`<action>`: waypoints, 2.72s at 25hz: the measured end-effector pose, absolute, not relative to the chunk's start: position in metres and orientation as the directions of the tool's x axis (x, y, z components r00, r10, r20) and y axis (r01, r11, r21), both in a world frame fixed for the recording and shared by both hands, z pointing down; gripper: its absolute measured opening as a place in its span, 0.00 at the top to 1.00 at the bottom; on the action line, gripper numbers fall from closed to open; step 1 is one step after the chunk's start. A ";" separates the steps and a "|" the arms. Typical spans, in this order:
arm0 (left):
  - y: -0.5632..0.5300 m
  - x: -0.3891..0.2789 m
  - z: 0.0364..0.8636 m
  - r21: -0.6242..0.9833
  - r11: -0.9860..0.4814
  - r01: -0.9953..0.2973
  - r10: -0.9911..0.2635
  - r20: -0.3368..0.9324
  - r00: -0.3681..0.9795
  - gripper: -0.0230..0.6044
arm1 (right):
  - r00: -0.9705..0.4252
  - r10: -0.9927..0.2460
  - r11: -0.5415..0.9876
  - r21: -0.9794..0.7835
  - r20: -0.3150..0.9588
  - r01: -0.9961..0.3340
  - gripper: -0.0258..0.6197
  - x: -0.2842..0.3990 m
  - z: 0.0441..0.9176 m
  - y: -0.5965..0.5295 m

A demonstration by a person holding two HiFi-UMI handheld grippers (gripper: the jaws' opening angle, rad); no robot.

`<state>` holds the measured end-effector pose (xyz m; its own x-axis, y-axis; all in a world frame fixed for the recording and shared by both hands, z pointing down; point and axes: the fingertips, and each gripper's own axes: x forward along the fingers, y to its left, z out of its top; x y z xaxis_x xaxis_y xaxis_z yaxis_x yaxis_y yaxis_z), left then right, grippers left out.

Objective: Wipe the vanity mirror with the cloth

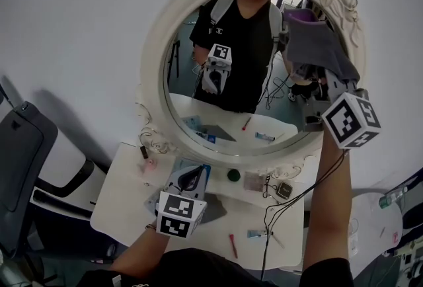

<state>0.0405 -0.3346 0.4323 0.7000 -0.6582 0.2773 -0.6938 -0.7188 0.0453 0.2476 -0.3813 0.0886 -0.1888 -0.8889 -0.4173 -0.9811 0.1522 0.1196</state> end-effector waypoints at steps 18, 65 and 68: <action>-0.330 0.051 0.441 0.047 -0.747 -0.663 -0.621 0.305 0.722 0.96 | -0.127 -0.975 0.118 0.060 -0.185 -0.991 0.91 0.247 0.297 -0.390; -0.341 0.005 0.437 0.059 -0.678 -0.733 -0.692 0.287 0.663 0.96 | -0.211 -0.919 0.112 0.291 -0.334 -0.950 0.91 0.139 0.088 -0.432; -0.343 0.007 0.440 0.062 -0.680 -0.731 -0.687 0.295 0.664 0.96 | -0.215 -0.925 0.139 0.249 -0.312 -0.959 0.91 0.138 0.126 -0.433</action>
